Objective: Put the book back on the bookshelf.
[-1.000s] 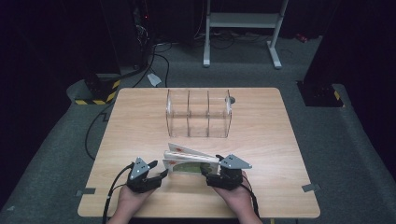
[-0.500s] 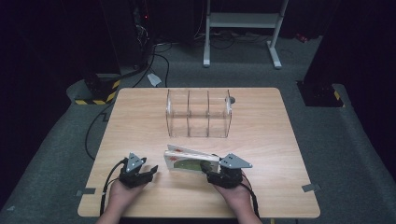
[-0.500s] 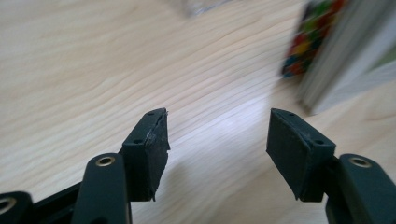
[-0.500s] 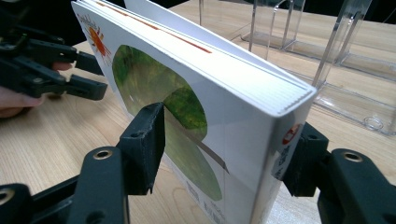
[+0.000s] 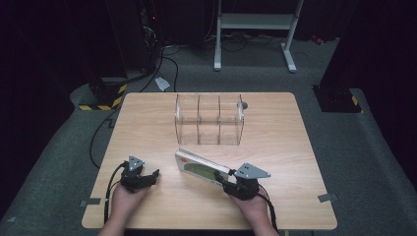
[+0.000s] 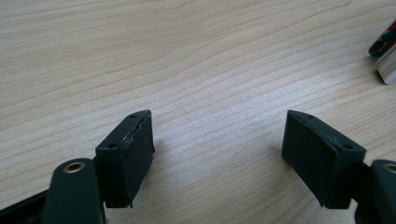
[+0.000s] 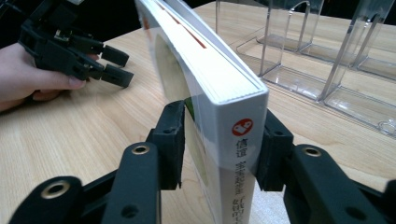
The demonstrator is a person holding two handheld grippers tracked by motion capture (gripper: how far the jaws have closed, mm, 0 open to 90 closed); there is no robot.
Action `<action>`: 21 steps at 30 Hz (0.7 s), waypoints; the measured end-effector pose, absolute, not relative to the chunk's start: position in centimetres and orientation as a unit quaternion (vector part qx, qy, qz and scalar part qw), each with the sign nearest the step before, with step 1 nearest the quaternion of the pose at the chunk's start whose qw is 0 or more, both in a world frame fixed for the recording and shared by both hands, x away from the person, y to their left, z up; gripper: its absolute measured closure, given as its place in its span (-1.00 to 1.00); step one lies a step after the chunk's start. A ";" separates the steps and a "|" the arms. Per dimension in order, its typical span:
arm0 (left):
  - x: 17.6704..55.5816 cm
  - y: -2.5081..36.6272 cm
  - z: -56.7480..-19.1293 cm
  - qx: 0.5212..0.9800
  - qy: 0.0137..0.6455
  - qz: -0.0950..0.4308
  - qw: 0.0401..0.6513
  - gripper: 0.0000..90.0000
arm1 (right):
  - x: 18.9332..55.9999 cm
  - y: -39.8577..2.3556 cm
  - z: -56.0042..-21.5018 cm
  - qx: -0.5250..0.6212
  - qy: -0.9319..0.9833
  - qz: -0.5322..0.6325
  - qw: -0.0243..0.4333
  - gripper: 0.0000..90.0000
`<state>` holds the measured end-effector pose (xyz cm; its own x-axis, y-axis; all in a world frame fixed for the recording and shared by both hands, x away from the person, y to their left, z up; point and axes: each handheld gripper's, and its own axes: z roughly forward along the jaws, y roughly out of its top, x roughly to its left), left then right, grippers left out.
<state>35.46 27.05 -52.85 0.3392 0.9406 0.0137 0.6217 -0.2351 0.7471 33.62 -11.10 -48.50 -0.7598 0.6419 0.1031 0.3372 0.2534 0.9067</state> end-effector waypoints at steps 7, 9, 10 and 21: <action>35.5 27.2 -52.9 0.748 0.522 0.238 0.334 -0.44 | 32.6 -10.6 -48.3 0.292 0.789 0.517 0.158 0.56; 35.5 27.4 -52.8 0.748 0.523 0.244 0.328 -0.47 | 32.3 -10.4 -48.3 0.290 0.790 0.515 0.165 0.62; 35.6 27.5 -52.9 0.744 0.526 0.245 0.330 -0.47 | 32.1 -10.4 -48.3 0.292 0.789 0.511 0.174 0.64; 37.0 28.1 -52.9 0.740 0.536 0.242 0.328 -0.47 | 30.3 -12.3 -48.1 0.315 0.780 0.499 0.210 0.64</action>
